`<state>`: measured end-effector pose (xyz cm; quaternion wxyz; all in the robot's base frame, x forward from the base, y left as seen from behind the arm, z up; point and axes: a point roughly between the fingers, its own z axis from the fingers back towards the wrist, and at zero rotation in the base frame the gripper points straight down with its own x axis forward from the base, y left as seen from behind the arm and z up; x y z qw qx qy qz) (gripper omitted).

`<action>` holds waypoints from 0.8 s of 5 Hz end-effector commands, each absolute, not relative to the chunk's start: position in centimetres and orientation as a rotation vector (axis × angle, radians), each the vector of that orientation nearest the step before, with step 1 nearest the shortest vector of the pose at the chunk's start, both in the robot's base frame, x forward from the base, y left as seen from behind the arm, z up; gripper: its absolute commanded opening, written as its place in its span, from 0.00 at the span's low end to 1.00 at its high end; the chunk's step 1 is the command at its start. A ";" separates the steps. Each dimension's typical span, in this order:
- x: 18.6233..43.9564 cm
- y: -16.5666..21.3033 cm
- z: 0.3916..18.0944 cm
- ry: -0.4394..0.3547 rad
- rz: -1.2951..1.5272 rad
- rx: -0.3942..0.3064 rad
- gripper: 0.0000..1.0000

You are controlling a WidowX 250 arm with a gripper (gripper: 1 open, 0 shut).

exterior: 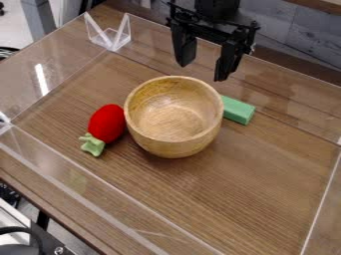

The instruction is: Move the red fruit to the right

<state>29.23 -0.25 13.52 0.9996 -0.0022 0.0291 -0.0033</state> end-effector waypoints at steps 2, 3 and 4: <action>26.2 3.0 12.7 0.071 0.008 -0.002 1.00; 24.1 6.1 12.6 0.034 0.029 0.010 1.00; 22.5 8.8 12.1 0.010 0.046 0.020 1.00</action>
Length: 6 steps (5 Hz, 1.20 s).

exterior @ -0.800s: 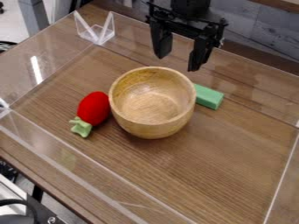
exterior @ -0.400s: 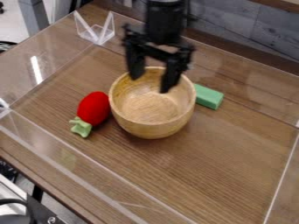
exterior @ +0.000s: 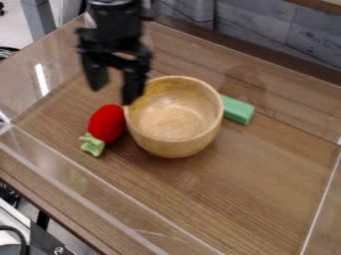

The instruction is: Move the red fruit to the right

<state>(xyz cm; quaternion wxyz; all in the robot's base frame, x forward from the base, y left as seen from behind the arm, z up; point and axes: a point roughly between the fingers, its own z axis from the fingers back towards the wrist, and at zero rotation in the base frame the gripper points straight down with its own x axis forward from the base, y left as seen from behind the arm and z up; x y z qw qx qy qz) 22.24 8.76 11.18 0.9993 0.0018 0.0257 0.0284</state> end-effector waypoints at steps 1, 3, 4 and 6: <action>21.5 10.9 11.5 -0.011 0.057 0.025 1.00; 21.3 11.8 9.4 -0.030 0.064 0.009 1.00; 21.5 11.9 8.4 -0.029 0.067 0.001 1.00; 21.9 12.0 6.5 -0.035 0.070 -0.004 1.00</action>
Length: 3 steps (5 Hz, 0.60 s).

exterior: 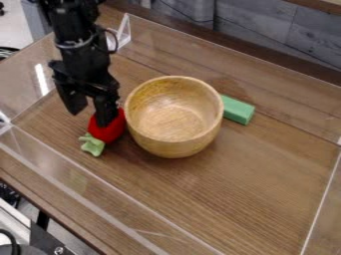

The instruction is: Move the red fruit to the right

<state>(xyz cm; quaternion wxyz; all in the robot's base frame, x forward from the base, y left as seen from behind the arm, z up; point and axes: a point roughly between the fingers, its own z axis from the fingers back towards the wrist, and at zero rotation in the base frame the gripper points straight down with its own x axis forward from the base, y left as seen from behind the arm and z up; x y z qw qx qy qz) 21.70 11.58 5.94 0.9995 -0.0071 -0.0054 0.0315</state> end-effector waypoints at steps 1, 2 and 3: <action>22.2 12.1 5.7 -0.038 0.077 -0.003 1.00; 22.4 12.3 5.2 -0.041 0.085 -0.003 1.00; 22.7 12.5 4.8 -0.042 0.091 -0.003 1.00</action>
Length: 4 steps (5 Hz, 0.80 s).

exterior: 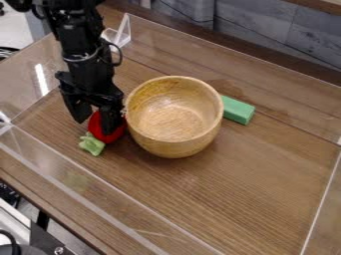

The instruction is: Move the red fruit to the right

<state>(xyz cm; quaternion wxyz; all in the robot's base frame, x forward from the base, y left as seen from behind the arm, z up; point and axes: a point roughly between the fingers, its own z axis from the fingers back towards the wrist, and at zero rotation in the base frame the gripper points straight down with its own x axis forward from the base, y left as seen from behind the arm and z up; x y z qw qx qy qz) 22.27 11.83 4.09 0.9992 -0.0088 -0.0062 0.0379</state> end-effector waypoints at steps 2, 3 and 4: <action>23.2 13.2 4.6 -0.048 0.112 -0.008 1.00; 23.3 13.3 4.5 -0.049 0.118 -0.009 1.00; 23.4 13.4 4.4 -0.050 0.122 -0.009 1.00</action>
